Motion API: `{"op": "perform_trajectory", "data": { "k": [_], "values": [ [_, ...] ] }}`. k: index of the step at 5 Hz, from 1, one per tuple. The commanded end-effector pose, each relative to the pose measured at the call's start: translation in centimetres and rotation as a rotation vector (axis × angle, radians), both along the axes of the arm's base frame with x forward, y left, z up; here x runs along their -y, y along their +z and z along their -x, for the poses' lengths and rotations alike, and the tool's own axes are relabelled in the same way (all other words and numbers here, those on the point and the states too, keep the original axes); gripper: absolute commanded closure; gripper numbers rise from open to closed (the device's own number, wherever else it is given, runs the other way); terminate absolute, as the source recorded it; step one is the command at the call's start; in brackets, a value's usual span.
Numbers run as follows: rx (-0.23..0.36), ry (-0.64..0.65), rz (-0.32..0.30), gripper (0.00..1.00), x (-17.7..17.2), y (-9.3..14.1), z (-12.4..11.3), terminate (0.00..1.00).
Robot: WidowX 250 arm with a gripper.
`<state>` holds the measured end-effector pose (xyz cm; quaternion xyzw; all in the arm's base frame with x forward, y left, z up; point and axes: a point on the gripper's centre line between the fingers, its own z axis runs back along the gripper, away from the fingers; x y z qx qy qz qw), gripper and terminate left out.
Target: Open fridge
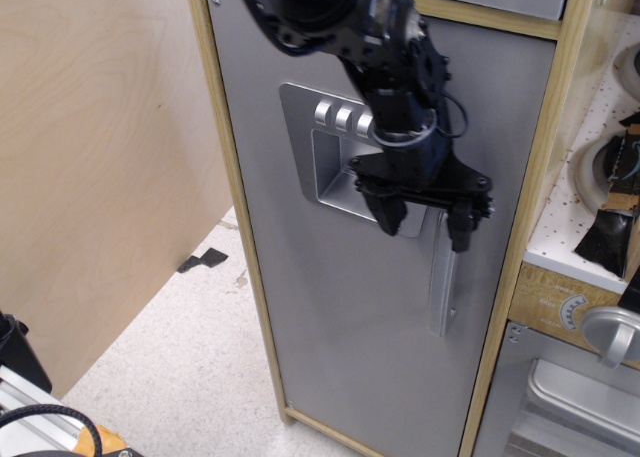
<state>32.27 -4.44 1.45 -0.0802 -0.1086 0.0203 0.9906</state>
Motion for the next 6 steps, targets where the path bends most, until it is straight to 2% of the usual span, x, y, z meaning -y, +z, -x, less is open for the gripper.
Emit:
{"op": "perform_trajectory", "data": {
  "k": [1,2,4,5,6],
  "values": [
    [0.081,-0.004,0.013,0.0,1.0,0.1,-1.8,0.0],
    [0.153,0.044,-0.031,1.0,1.2,0.0,-1.2,0.0],
    [0.211,0.099,-0.074,1.0,1.3,0.3,-0.2,0.0],
    [0.189,0.107,-0.081,1.0,1.2,0.8,1.0,0.0],
    [0.166,0.156,-0.088,1.0,0.9,1.2,3.8,0.0]
  ]
}}
